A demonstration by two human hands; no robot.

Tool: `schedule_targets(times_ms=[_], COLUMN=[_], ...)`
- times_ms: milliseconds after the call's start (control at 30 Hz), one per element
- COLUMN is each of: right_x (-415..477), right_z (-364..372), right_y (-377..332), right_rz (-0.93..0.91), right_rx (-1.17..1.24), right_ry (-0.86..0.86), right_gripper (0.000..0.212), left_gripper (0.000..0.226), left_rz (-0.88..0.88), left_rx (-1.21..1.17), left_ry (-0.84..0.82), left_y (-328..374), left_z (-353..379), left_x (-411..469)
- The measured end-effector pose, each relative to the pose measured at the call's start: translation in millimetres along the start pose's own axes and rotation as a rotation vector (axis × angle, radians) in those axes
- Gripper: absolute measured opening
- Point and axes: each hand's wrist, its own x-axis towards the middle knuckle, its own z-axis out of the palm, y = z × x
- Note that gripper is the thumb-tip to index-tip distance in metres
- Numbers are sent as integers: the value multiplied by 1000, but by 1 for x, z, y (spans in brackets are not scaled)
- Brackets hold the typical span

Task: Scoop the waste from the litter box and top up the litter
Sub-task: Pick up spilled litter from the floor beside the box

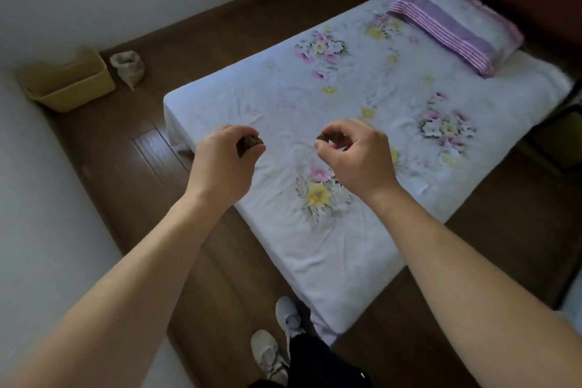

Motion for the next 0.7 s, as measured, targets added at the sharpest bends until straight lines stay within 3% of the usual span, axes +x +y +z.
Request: schedule_targets(times_ms=[367,700], right_x=[-64,-116], right_z=[-57,-196], right_y=[23,137], right_rz=[-39,12], right_rx=[27,35], right_ry=[-31,-30], right_gripper=[1,6], left_gripper=[25,20], left_rz=[-2,-26], left_rx=[40,-22], left_ry=[29,-7], left_y=[54,187], left_z=[24,146], left_x=[-80,-140])
